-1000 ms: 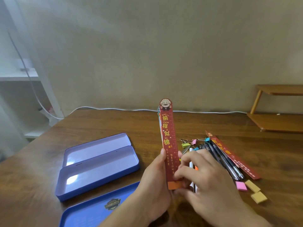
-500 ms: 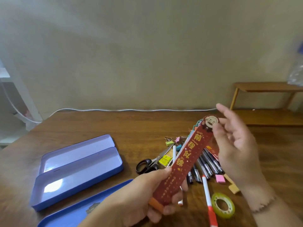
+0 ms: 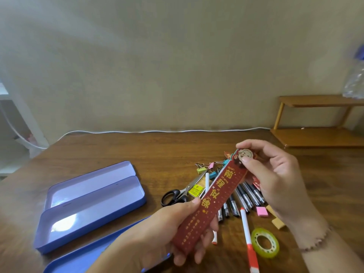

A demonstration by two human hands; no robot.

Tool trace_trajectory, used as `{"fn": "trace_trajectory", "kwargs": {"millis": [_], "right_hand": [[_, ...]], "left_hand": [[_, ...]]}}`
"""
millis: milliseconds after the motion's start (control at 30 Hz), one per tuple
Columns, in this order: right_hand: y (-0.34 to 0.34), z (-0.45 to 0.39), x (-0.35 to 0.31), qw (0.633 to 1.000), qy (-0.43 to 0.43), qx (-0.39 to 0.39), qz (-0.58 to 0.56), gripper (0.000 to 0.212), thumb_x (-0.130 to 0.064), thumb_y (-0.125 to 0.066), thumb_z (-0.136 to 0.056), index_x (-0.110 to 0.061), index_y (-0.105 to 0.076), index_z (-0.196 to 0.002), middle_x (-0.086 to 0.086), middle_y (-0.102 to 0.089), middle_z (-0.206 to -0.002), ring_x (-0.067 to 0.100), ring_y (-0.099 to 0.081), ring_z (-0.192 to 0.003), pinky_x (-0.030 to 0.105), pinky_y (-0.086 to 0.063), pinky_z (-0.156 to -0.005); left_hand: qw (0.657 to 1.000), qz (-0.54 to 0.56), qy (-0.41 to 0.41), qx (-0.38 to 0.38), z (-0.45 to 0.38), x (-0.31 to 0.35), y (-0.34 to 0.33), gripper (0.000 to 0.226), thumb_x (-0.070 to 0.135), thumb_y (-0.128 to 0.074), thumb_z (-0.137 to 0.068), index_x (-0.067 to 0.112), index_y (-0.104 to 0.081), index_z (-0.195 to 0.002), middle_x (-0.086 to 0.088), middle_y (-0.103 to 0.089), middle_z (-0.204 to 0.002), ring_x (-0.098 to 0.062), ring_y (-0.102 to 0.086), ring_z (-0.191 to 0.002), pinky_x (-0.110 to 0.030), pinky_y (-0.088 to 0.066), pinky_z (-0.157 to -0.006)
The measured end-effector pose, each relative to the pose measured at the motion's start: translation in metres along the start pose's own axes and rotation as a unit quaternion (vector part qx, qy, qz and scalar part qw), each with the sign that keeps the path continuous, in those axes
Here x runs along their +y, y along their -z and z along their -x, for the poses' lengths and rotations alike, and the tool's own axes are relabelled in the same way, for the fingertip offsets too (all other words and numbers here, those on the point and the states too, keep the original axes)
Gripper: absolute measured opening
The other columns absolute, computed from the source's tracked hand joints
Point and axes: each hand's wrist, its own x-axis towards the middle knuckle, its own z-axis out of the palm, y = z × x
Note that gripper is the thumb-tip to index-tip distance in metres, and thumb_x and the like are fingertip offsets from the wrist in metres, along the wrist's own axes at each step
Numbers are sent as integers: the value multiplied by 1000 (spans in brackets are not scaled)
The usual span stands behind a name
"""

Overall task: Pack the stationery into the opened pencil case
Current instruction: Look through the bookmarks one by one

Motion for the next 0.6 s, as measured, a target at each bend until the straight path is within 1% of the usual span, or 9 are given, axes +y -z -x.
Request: {"fn": "trace_trajectory", "kwargs": {"millis": [67, 100, 167, 200, 267, 300, 333, 433, 600], "right_hand": [[8, -5, -3, 1000, -2, 12, 8, 23, -26, -56, -91, -29, -61, -113, 4, -71, -89, 16, -68, -72, 22, -53, -55], [15, -10, -2, 998, -16, 48, 34, 26, -29, -55, -92, -32, -57, -117, 1, -71, -91, 17, -66, -69, 21, -49, -52], [33, -19, 10, 970, -67, 132, 193, 24, -29, -56, -93, -30, -59, -117, -3, -70, -97, 17, -62, -71, 24, -45, -54], [41, -22, 18, 932, -112, 138, 317, 22, -29, -58, -92, -26, -63, -113, -3, -68, -97, 17, -59, -75, 25, -44, -59], [51, -24, 34, 836, -218, 78, 498, 23, -35, -61, -90, -23, -67, -109, -4, -64, -93, 14, -55, -78, 26, -42, -60], [51, -24, 40, 804, -262, 40, 532, 25, -40, -61, -90, -23, -67, -107, -5, -64, -92, 12, -55, -76, 25, -42, -56], [50, -24, 45, 786, -294, 8, 543, 26, -43, -60, -89, -24, -68, -105, -5, -65, -91, 10, -54, -73, 25, -41, -52], [43, -24, 52, 768, -314, -22, 557, 25, -46, -61, -88, -25, -70, -97, -6, -65, -84, 8, -57, -71, 26, -45, -52], [41, -24, 56, 758, -310, 2, 573, 27, -46, -65, -84, -25, -67, -99, -5, -65, -88, 10, -60, -73, 26, -48, -50]], "left_hand": [[999, 26, -19, 22, 0, 1, 2, 49, 56, -37, -95, 16, -64, -100, -5, -51, -76, -17, -50, -58, -20, -35, -38], [997, 50, -34, 38, 0, 1, 2, 49, 56, -36, -96, 15, -63, -99, -4, -49, -74, -16, -46, -56, -20, -34, -38], [989, 111, -72, 65, 0, 4, 4, 49, 55, -33, -96, 15, -61, -96, -3, -46, -71, -15, -42, -53, -20, -31, -37], [983, 142, -91, 74, 0, 5, 5, 49, 55, -32, -96, 15, -61, -95, -3, -45, -71, -16, -42, -54, -20, -31, -37], [972, 183, -116, 91, -1, 7, 6, 50, 54, -31, -97, 15, -62, -93, -4, -48, -72, -17, -45, -56, -21, -35, -39], [969, 194, -121, 97, -2, 7, 6, 50, 54, -31, -97, 15, -63, -93, -5, -50, -73, -18, -48, -58, -22, -38, -39], [966, 201, -122, 103, -3, 6, 6, 50, 54, -31, -97, 15, -63, -95, -6, -51, -75, -19, -50, -59, -23, -41, -40], [963, 214, -113, 120, -4, 4, 6, 50, 55, -33, -96, 15, -62, -104, -8, -54, -77, -22, -54, -62, -26, -47, -39], [962, 236, -83, 113, -5, 2, 6, 51, 54, -34, -97, 14, -63, -106, -9, -54, -79, -20, -51, -63, -23, -39, -41]]}}
